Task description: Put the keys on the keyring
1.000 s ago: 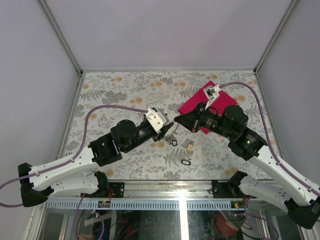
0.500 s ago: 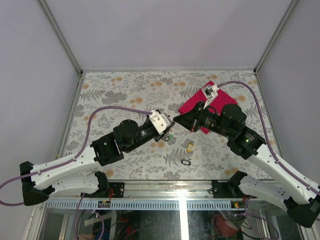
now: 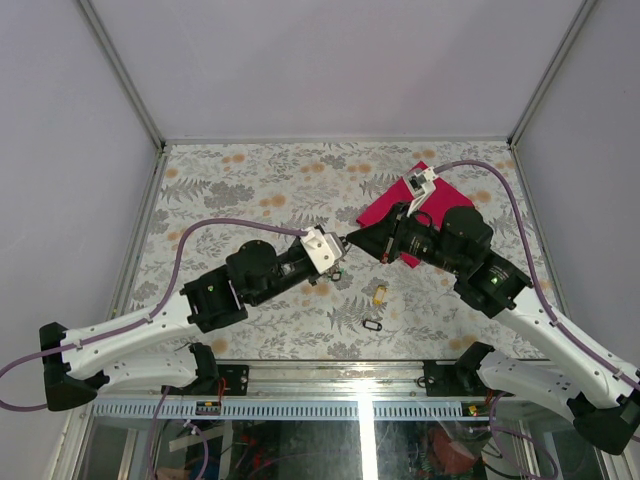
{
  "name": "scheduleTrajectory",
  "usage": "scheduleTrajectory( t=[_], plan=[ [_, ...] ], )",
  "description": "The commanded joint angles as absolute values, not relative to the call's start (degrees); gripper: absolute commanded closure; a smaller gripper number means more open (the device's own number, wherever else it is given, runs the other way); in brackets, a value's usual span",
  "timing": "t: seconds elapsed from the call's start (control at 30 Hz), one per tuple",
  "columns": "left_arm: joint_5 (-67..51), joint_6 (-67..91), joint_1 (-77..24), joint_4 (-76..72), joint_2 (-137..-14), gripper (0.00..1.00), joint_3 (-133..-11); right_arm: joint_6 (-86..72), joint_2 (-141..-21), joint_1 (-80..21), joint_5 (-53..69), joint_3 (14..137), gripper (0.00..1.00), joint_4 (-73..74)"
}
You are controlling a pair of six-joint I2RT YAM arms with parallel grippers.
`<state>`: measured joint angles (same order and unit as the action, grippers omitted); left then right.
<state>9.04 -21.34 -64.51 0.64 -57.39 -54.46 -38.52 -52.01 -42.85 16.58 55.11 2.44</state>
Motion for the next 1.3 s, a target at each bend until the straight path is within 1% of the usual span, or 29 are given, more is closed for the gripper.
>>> scheduleTrajectory(
  t=[0.0,0.07,0.1,0.13,0.17,0.2,0.33,0.4,0.53,0.67,0.77,0.9,1.0,1.1,1.27],
  plan=[
    [9.8,-23.8,-64.4,-3.1,-56.0,0.99,-53.3,-38.9,-50.9,-43.1,17.7,58.4,1.0,1.1],
    [9.8,-24.1,-64.4,-2.9,-55.8,1.0,-53.3,-38.9,-50.7,-43.1,17.5,58.5,1.0,1.1],
    [9.7,-24.2,-64.4,-2.8,-55.8,0.98,-53.2,-38.9,-50.6,-43.1,17.3,58.5,1.0,1.2],
    [9.7,-24.4,-64.4,-2.7,-55.8,0.94,-53.2,-38.9,-50.6,-43.2,17.2,58.6,1.0,1.2],
    [9.7,-24.4,-64.4,-2.7,-55.8,0.91,-53.2,-38.9,-50.5,-43.2,17.2,58.5,1.0,1.2],
    [9.7,-24.5,-64.4,-2.7,-55.7,0.91,-53.1,-38.9,-50.5,-43.2,17.0,58.6,1.0,1.2],
    [9.6,-24.4,-64.4,-2.6,-55.7,0.95,-53.2,-38.8,-50.4,-43.1,16.7,58.7,1.0,1.3],
    [9.4,-24.5,-64.4,-2.6,-55.8,0.96,-53.1,-38.9,-50.4,-43.1,16.6,58.7,1.0,1.3],
    [9.0,-24.7,-64.5,-2.2,-55.9,0.88,-53.2,-38.8,-50.2,-43.2,16.4,58.9,1.0,1.3],
    [8.8,-24.9,-64.6,-1.7,-56.1,0.85,-53.4,-38.9,-50.2,-43.1,16.4,58.8,1.0,1.2],
    [8.9,-25.1,-64.7,-1.6,-56.0,0.85,-53.4,-38.8,-50.4,-43.1,16.6,58.8,1.0,1.3],
    [8.8,-25.3,-64.7,-1.5,-56.1,0.88,-53.4,-38.8,-50.4,-43.1,16.6,58.8,1.0,1.3],
    [8.6,-25.5,-64.7,-1.3,-56.2,0.84,-53.5,-38.8,-50.2,-43.1,16.4,58.8,1.0,1.3],
    [8.6,-25.8,-64.8,-1.1,-56.4,0.83,-53.6,-38.7,-50.1,-43.1,16.3,58.9,1.0,1.4],
    [8.9,-26.1,-64.8,-1.1,-56.5,0.89,-53.6,-38.7,-50.2,-43.1,16.3,59.0,1.0,1.6]
  ],
)
